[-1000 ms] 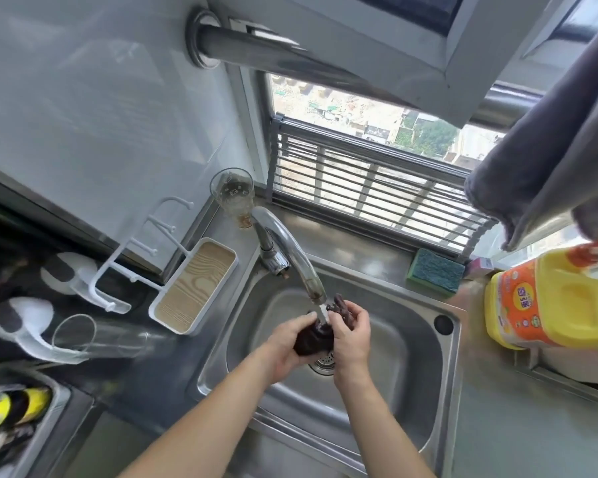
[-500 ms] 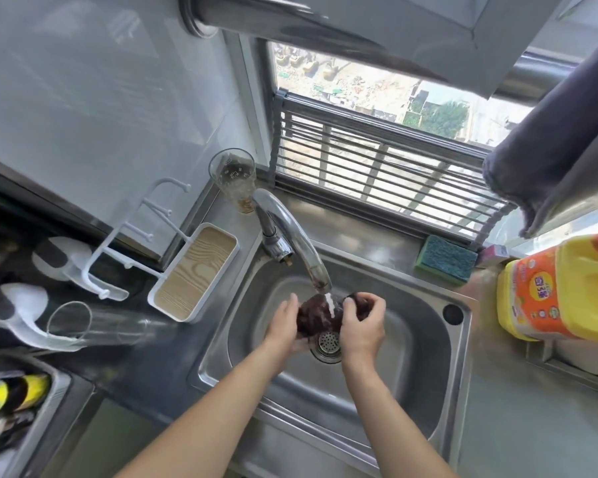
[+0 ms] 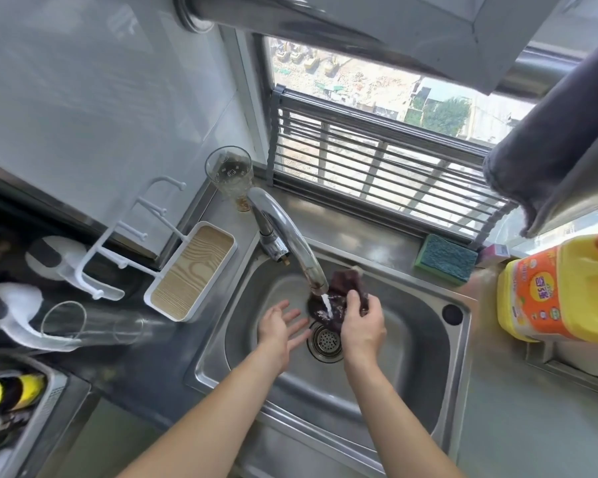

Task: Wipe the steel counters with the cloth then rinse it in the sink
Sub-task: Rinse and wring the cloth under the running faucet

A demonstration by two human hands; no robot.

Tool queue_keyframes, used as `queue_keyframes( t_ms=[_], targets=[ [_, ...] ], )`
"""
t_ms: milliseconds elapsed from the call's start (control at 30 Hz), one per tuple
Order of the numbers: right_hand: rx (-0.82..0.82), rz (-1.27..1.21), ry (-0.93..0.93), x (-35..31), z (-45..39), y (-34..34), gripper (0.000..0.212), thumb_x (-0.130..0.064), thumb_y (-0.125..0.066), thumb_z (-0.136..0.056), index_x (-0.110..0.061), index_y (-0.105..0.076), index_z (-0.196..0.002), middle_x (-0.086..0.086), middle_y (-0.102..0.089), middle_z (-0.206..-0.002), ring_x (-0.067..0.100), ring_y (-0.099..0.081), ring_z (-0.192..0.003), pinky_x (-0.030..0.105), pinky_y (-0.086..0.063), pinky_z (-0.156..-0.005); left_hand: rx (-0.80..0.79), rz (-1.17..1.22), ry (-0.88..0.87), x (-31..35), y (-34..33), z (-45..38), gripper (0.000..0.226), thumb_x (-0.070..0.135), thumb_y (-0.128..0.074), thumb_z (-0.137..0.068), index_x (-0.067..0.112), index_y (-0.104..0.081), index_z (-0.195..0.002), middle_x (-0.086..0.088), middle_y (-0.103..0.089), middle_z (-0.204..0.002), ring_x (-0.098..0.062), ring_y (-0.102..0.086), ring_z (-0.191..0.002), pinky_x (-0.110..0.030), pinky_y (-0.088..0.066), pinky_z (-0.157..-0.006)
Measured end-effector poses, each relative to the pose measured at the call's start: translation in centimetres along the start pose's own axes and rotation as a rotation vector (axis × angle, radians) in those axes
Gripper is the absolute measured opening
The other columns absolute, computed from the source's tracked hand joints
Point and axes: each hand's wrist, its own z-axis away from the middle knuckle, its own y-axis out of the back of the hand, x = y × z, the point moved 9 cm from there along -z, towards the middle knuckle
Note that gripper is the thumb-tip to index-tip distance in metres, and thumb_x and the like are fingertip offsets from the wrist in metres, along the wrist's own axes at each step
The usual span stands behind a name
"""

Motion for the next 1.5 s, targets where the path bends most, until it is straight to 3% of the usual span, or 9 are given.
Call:
queue_keyframes(
  t_ms=[133, 233, 467, 567, 767, 1000, 1233, 1400, 1500],
  targets=[
    [-0.266, -0.154, -0.123, 0.5, 0.5, -1.9, 0.015, -0.029, -0.060, -0.098, -0.015, -0.065, -0.097, 0.003, -0.074, -0.088, 0.023, -0.067, -0.083, 0.032, -0.052, -0.074, -0.243, -0.123, 0.226, -2.0, -2.2, 1.2, 0.047, 0.056, -0.035, -0.104, 0.023, -0.059, -0.128, -0.019, -0.066, -0.122, -0.036, -0.070, -0.103, -0.059, -0.060, -0.080],
    [-0.592, -0.258, -0.189, 1.6, 2.5, -4.4, 0.025, -0.027, -0.070, -0.087, -0.007, -0.068, -0.100, 0.017, -0.076, -0.098, 0.022, -0.071, -0.087, 0.041, -0.057, -0.083, -0.250, -0.239, 0.185, -1.9, -3.8, 1.5, 0.047, 0.052, -0.046, -0.102, 0.015, -0.072, -0.115, -0.010, -0.078, -0.097, -0.023, -0.075, -0.083, -0.038, -0.061, -0.071],
    [0.068, -0.158, -0.216, 3.4, 1.3, 0.4, 0.017, -0.038, -0.062, -0.095, -0.021, -0.062, -0.090, -0.003, -0.071, -0.086, 0.024, -0.068, -0.087, 0.041, -0.056, -0.086, -0.109, -0.519, -0.139, 0.2, -2.2, -0.3, 0.039, 0.049, -0.072, -0.087, 0.014, -0.073, -0.104, -0.006, -0.079, -0.101, -0.019, -0.075, -0.093, -0.034, -0.059, -0.088],
    [-0.025, -0.202, -0.209, 3.2, 1.7, -1.3, 0.023, -0.050, -0.056, -0.091, -0.029, -0.062, -0.095, -0.003, -0.072, -0.092, 0.024, -0.067, -0.092, 0.044, -0.055, -0.091, -0.051, -0.331, -0.062, 0.0, -1.5, -0.7, 0.046, 0.054, -0.065, -0.089, 0.014, -0.073, -0.110, -0.007, -0.079, -0.101, -0.024, -0.076, -0.092, -0.038, -0.062, -0.085],
    [-0.209, 0.155, 0.369, -1.0, 5.4, -3.8, 0.016, -0.028, -0.070, -0.091, -0.021, -0.059, -0.080, -0.006, -0.059, -0.076, 0.011, -0.056, -0.074, 0.019, -0.040, -0.069, -0.084, -0.213, -0.007, -1.4, -2.5, -1.9, 0.066, 0.061, -0.053, -0.085, 0.005, -0.066, -0.118, -0.017, -0.072, -0.111, -0.027, -0.071, -0.096, -0.036, -0.058, -0.079],
    [0.030, -0.035, -0.067, 0.3, -1.0, -0.9, 0.019, -0.031, -0.069, -0.092, -0.016, -0.063, -0.084, -0.004, -0.065, -0.072, 0.026, -0.064, -0.078, 0.032, -0.042, -0.073, -0.303, -0.409, -0.058, -2.5, -5.1, 1.5, 0.025, 0.026, -0.060, -0.097, 0.017, -0.068, -0.075, 0.007, -0.067, -0.065, -0.004, -0.061, -0.053, -0.015, -0.046, -0.049],
    [-0.231, 0.120, 0.199, -1.2, 4.1, -3.9, 0.016, -0.026, -0.062, -0.096, -0.018, -0.056, -0.083, -0.004, -0.064, -0.069, 0.019, -0.061, -0.070, 0.036, -0.043, -0.068, -0.180, -0.331, -0.008, -0.5, -3.5, 0.7, 0.025, 0.030, -0.061, -0.095, 0.012, -0.072, -0.082, 0.002, -0.069, -0.059, -0.012, -0.061, -0.046, -0.018, -0.044, -0.044],
    [-0.066, 0.021, -0.040, 0.4, -2.4, -2.0, 0.015, -0.026, -0.064, -0.096, -0.012, -0.063, -0.090, -0.004, -0.061, -0.071, 0.028, -0.064, -0.080, 0.033, -0.044, -0.074, -0.282, -0.488, 0.060, -2.5, -3.9, 2.2, 0.022, 0.032, -0.056, -0.098, 0.018, -0.070, -0.089, 0.003, -0.072, -0.077, -0.008, -0.066, -0.068, -0.019, -0.050, -0.055],
    [-0.210, -0.212, -0.066, 0.1, -0.7, -2.9, 0.009, -0.016, -0.069, -0.094, -0.013, -0.061, -0.095, 0.000, -0.059, -0.073, 0.016, -0.056, -0.069, 0.029, -0.046, -0.068, -0.233, -0.373, 0.098, -1.7, -2.8, 1.9, 0.024, 0.026, -0.056, -0.092, 0.013, -0.071, -0.105, -0.015, -0.074, -0.100, -0.028, -0.069, -0.091, -0.051, -0.061, -0.083]
  ],
)
